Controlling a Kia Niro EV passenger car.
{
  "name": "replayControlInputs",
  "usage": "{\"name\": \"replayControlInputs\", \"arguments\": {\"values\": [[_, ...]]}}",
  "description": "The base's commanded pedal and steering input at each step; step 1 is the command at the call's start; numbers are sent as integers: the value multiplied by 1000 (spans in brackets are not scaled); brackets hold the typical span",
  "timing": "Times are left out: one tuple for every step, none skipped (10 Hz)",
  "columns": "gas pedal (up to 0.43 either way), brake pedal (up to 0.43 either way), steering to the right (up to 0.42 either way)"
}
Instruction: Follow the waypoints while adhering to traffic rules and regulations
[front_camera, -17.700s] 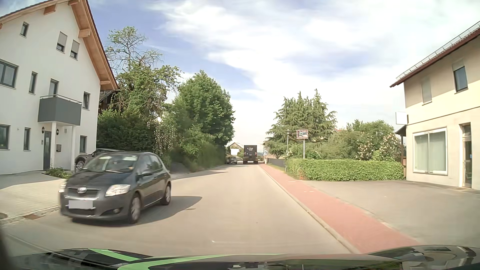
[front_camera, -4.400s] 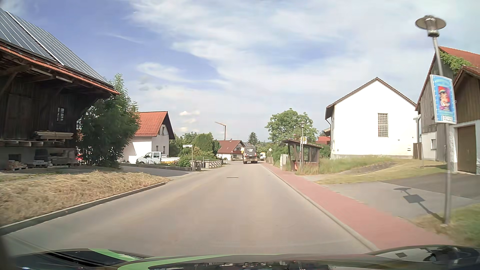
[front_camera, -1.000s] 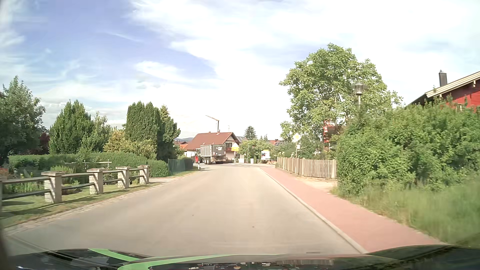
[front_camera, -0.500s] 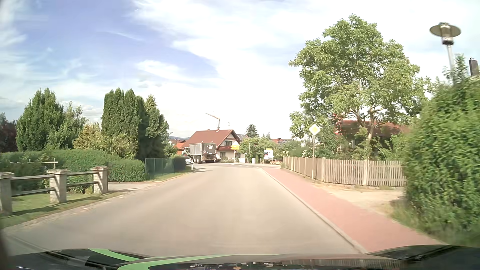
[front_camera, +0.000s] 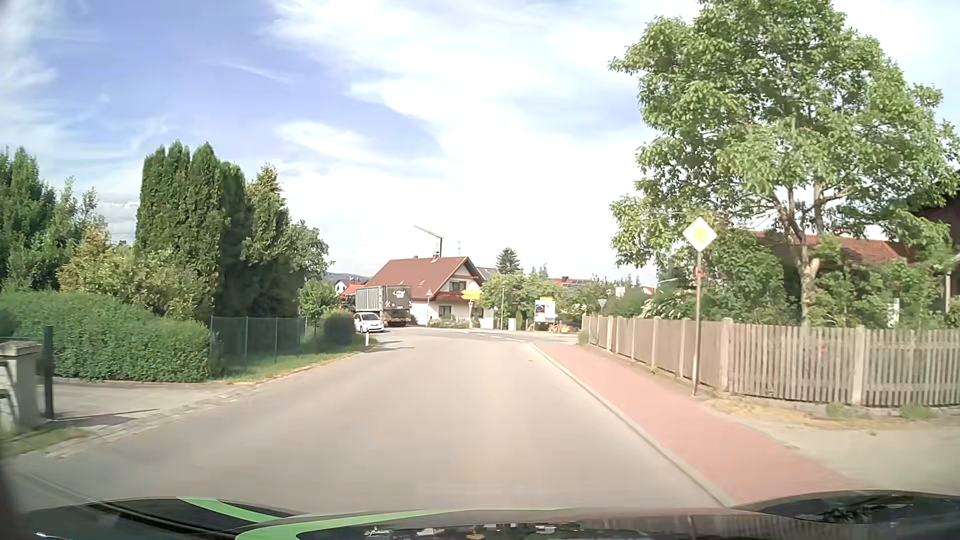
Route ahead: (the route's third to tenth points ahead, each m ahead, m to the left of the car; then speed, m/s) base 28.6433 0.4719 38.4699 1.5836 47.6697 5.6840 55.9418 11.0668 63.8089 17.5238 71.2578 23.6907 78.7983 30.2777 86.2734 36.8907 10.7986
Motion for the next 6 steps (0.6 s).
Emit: {"name": "replayControlInputs", "arguments": {"values": [[47,0,0],[47,0,0],[39,0,-1],[8,0,-1],[8,0,-1],[0,0,-2]]}}
